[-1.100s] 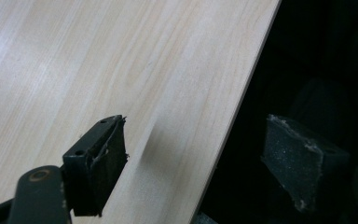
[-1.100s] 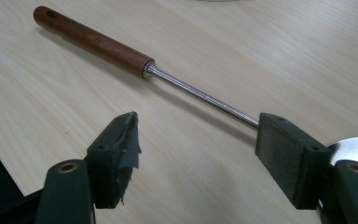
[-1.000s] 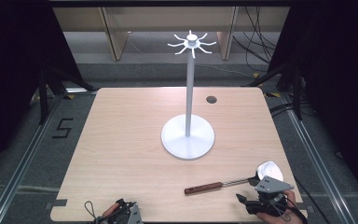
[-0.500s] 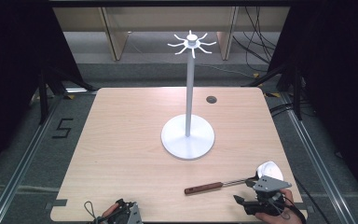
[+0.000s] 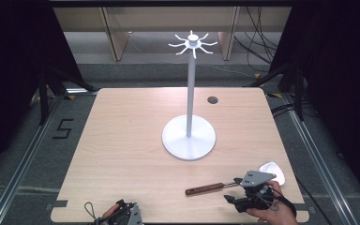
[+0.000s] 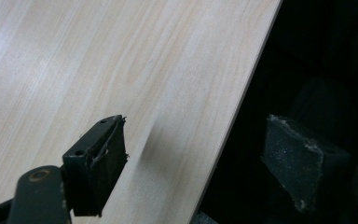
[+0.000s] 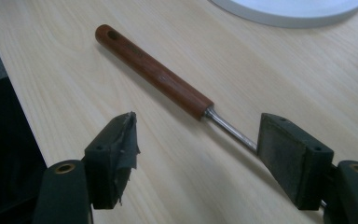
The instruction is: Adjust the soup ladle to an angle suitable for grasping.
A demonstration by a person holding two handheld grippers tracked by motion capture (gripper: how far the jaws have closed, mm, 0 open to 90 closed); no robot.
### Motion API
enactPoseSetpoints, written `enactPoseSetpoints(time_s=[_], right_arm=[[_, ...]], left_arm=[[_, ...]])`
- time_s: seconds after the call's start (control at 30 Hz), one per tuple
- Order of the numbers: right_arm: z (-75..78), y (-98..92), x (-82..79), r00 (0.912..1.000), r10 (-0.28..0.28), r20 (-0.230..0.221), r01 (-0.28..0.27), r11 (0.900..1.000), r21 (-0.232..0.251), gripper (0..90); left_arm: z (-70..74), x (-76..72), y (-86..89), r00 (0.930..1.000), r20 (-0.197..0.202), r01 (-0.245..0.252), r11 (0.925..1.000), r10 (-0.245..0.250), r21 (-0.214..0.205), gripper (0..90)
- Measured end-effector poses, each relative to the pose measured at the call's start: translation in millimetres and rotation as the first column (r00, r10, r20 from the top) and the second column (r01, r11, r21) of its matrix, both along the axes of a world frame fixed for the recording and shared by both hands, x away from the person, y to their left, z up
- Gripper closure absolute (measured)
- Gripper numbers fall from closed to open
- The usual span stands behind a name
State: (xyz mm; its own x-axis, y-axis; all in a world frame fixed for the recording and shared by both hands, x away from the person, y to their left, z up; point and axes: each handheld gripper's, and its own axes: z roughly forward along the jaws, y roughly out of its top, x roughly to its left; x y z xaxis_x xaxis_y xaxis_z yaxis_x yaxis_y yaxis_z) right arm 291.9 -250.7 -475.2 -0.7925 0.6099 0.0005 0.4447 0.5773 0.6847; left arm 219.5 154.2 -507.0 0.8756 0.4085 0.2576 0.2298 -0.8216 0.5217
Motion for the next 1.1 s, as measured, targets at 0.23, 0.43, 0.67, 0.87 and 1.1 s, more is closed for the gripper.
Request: enactPoseSetpoints(time_s=[0.23, 0.43, 0.67, 0.87, 1.1], right_arm=[[3.5, 28.6, 17.5, 0.9920, 0.125, -0.017, -0.126, 0.9876, -0.093, 24.7], [0.0, 42.1, 25.6, 0.9870, 0.152, -0.051, -0.158, 0.9753, -0.154, 30.0], [-3.9, 61.6, 37.9, 0.9644, 0.256, -0.067, -0.264, 0.9345, -0.238, 37.4], [-6.5, 78.5, 43.4, 0.9444, 0.294, -0.147, -0.324, 0.9061, -0.272, 46.9], [-6.6, 86.5, 52.7, 0.9235, 0.334, -0.188, -0.378, 0.8771, -0.297, 53.3]], left_arm=[[0.0, 0.9, 0.4, 0.9998, -0.011, 0.018, 0.9998, -0.018, 0.004, 20.6], [2.1, 2.0, 1.5, 0.9989, -0.039, 0.028, 0.9995, -0.027, 0.014, 20.6], [3.2, 2.7, 1.8, 0.9978, -0.053, 0.041, 0.9988, -0.039, 0.028, 20.6], [3.1, 2.1, 2.0, 0.9983, -0.047, 0.035, 0.9992, -0.034, 0.021, 20.6], [4.2, 2.8, 2.5, 0.9972, -0.054, 0.055, 0.9975, -0.052, 0.044, 20.6]])
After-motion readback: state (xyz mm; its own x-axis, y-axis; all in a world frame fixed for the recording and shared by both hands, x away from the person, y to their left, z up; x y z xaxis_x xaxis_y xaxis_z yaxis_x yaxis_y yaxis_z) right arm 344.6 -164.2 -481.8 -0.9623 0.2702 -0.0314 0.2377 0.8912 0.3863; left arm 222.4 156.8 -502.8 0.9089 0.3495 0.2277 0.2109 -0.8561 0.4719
